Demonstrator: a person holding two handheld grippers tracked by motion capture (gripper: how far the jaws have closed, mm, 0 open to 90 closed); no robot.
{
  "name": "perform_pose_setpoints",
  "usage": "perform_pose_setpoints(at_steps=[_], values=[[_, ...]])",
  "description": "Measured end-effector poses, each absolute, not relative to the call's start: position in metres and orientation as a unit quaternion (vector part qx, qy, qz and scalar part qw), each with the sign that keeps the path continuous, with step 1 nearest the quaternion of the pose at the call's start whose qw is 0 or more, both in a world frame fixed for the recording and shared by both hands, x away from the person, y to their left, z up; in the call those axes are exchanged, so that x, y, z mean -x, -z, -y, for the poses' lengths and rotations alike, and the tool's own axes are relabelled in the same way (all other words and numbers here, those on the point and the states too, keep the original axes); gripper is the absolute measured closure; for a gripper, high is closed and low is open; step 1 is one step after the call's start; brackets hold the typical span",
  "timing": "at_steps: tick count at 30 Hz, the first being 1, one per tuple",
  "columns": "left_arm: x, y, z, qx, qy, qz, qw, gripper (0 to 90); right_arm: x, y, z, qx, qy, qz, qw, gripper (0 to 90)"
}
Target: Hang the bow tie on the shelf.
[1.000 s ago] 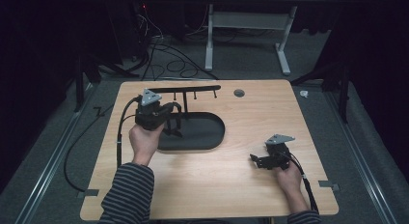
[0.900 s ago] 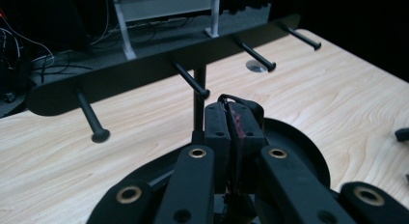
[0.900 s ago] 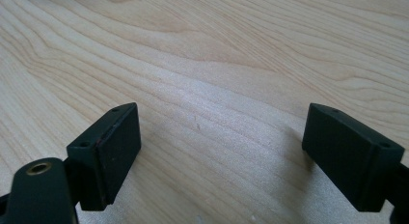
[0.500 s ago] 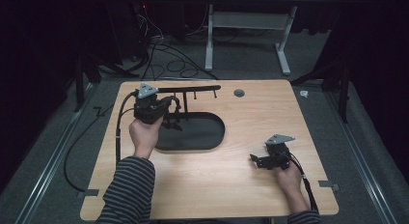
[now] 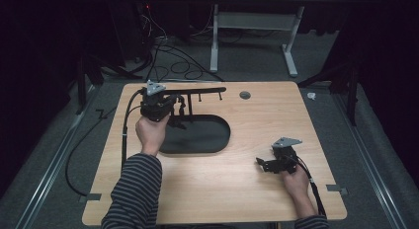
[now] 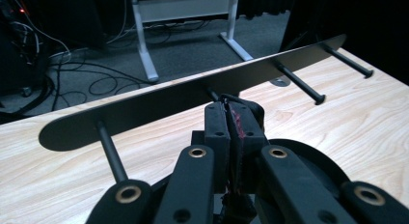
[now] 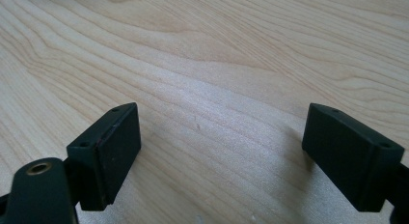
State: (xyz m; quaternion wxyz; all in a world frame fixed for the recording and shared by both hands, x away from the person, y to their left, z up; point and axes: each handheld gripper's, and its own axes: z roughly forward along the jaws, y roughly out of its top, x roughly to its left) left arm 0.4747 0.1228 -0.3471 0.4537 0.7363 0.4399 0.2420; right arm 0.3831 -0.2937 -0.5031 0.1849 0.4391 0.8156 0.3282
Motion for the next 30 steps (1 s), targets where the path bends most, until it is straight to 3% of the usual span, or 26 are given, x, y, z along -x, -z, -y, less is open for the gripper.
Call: perform_pose_setpoints(at_steps=[17, 30], values=[[-0.473, 0.349, -0.126, -0.737, -0.24, -0.445, 0.448, 81.2, -0.383, 0.503, 0.294, -0.439, -0.327, -0.816, 0.185, 14.3], [-0.455, 0.343, -0.131, -0.751, -0.237, -0.432, 0.439, 69.6, -0.383, 0.503, 0.294, -0.439, -0.328, -0.816, 0.185, 14.3]])
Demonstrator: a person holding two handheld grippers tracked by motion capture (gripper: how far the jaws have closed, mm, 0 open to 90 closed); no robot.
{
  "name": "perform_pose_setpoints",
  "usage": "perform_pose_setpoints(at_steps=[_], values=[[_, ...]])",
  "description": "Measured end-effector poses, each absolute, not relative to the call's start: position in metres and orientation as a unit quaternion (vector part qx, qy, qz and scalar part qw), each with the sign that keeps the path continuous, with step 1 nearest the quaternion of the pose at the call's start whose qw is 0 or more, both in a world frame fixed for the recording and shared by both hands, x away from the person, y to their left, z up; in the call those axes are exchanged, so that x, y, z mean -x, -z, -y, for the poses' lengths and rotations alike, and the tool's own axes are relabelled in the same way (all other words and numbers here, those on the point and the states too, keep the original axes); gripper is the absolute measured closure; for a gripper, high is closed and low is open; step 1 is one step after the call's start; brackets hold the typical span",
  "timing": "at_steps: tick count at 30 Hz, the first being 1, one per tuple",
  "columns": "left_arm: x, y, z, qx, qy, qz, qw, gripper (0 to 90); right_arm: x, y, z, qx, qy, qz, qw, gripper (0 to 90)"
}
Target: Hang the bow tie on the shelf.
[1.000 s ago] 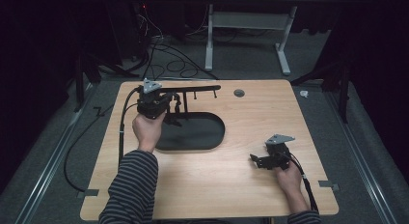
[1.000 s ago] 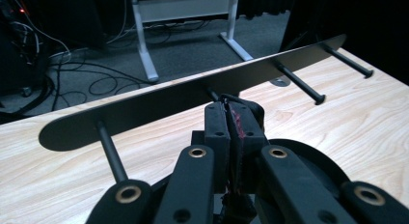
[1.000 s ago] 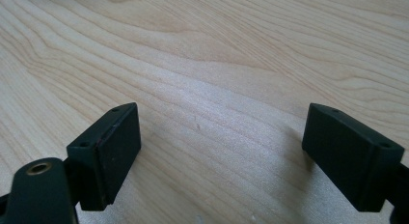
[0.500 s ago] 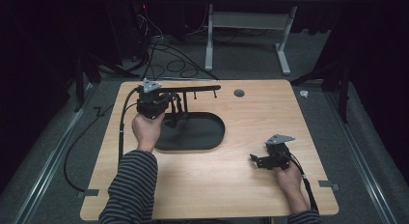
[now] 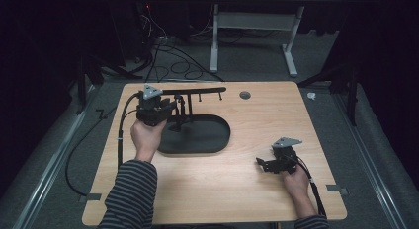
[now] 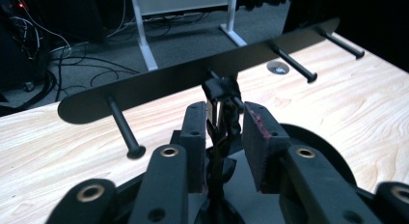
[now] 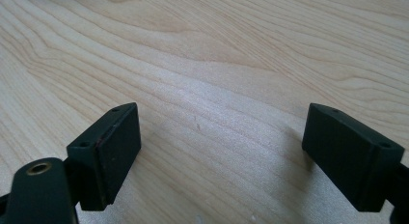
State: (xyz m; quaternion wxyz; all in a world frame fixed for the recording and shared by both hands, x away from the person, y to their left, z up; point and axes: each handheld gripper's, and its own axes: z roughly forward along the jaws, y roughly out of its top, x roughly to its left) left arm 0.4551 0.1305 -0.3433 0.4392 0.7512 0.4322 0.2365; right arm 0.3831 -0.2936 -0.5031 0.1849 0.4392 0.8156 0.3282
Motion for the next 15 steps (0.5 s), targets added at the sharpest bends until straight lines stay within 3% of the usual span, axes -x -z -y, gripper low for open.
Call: perform_pose_setpoints(at_steps=[15], values=[[-0.432, 0.34, -0.144, -0.749, -0.227, -0.427, 0.453, 60.7, -0.383, 0.503, 0.294, -0.439, -0.328, -0.816, 0.185, 14.3]])
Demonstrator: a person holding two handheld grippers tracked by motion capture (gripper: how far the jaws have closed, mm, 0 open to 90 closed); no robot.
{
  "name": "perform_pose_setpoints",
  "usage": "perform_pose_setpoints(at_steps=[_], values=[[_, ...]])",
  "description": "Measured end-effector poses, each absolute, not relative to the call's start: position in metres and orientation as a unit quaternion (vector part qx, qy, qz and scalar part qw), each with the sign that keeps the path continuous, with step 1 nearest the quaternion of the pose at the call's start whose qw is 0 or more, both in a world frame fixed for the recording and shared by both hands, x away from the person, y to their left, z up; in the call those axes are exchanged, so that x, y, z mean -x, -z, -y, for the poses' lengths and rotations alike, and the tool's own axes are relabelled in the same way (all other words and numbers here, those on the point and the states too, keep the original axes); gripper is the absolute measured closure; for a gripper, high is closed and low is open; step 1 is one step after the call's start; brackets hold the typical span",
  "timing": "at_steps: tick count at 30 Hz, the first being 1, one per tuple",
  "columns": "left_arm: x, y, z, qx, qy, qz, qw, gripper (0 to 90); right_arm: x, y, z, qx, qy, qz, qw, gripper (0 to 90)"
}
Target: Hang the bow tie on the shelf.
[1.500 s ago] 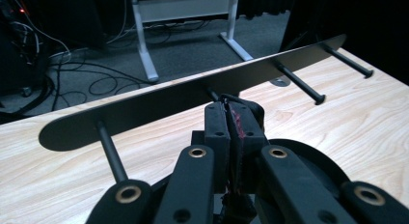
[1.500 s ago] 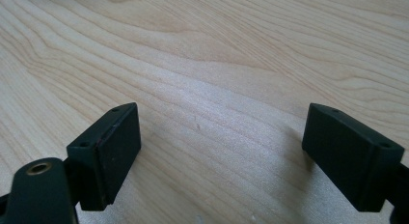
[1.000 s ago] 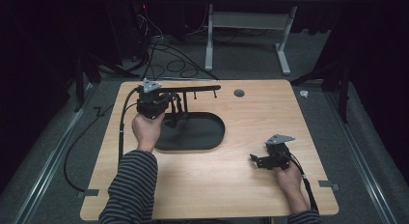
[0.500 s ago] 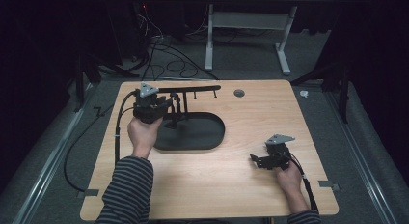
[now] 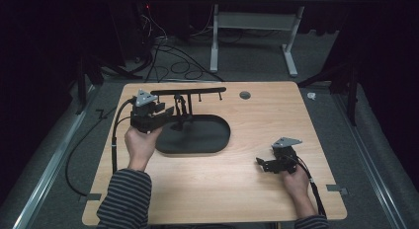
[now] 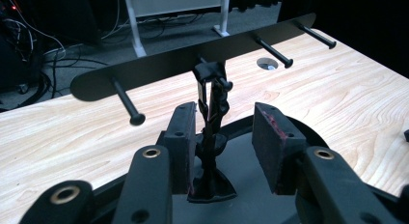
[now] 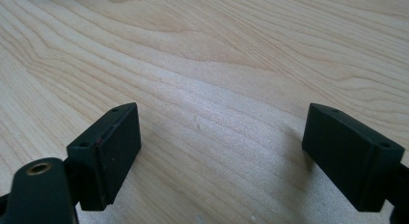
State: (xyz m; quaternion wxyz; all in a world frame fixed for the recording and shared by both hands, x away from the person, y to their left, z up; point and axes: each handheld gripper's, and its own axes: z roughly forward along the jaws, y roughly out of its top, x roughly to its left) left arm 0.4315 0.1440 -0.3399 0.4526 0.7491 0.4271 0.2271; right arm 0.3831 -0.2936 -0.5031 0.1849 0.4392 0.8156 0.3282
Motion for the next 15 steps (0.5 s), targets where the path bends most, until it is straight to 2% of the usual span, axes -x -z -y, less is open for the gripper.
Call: perform_pose_setpoints(at_steps=[15], values=[[-0.412, 0.347, -0.156, -0.742, -0.22, -0.433, 0.461, 54.8, -0.383, 0.503, 0.294, -0.439, -0.328, -0.816, 0.185, 14.3]])
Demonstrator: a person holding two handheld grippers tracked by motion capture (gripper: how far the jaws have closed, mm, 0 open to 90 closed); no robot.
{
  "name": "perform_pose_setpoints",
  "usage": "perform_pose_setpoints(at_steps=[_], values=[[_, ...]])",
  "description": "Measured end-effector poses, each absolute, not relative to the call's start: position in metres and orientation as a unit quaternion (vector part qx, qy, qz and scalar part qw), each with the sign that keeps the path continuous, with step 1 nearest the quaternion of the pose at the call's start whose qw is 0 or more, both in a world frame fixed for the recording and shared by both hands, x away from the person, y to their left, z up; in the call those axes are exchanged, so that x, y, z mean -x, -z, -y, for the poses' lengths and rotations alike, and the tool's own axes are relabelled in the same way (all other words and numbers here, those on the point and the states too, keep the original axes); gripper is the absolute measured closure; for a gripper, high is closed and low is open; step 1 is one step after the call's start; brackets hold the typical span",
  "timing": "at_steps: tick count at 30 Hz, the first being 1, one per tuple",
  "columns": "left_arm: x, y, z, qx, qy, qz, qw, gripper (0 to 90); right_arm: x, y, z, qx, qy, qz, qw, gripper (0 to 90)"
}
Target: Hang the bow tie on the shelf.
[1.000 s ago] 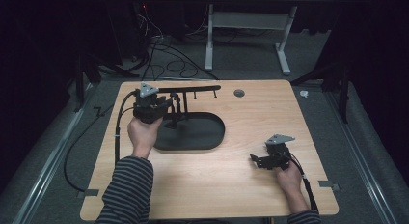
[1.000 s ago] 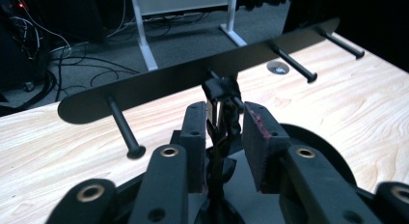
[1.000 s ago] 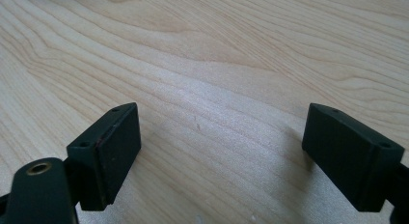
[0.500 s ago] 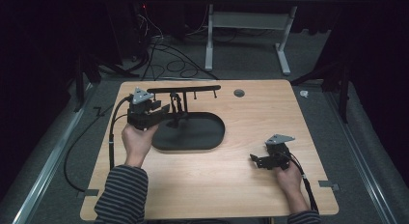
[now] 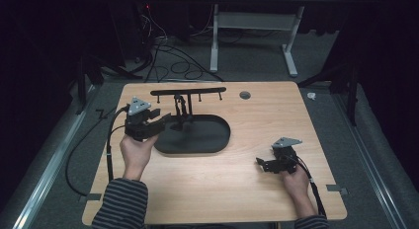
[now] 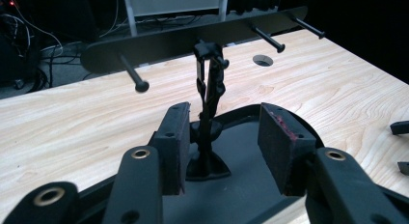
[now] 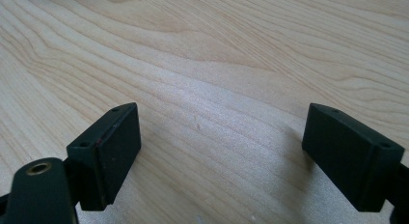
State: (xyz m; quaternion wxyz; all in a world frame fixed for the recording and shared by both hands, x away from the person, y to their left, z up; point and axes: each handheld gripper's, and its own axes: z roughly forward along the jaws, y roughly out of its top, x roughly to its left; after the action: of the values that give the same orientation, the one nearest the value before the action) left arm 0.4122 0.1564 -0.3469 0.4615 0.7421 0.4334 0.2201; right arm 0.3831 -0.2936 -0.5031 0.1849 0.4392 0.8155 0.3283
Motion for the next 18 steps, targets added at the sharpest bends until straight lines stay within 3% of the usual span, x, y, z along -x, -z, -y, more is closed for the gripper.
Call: perform_pose_setpoints(at_steps=[18], values=[[-0.391, 0.36, -0.17, -0.731, -0.21, -0.449, 0.468, 51.3, -0.383, 0.503, 0.294, -0.439, -0.328, -0.816, 0.185, 14.3]])
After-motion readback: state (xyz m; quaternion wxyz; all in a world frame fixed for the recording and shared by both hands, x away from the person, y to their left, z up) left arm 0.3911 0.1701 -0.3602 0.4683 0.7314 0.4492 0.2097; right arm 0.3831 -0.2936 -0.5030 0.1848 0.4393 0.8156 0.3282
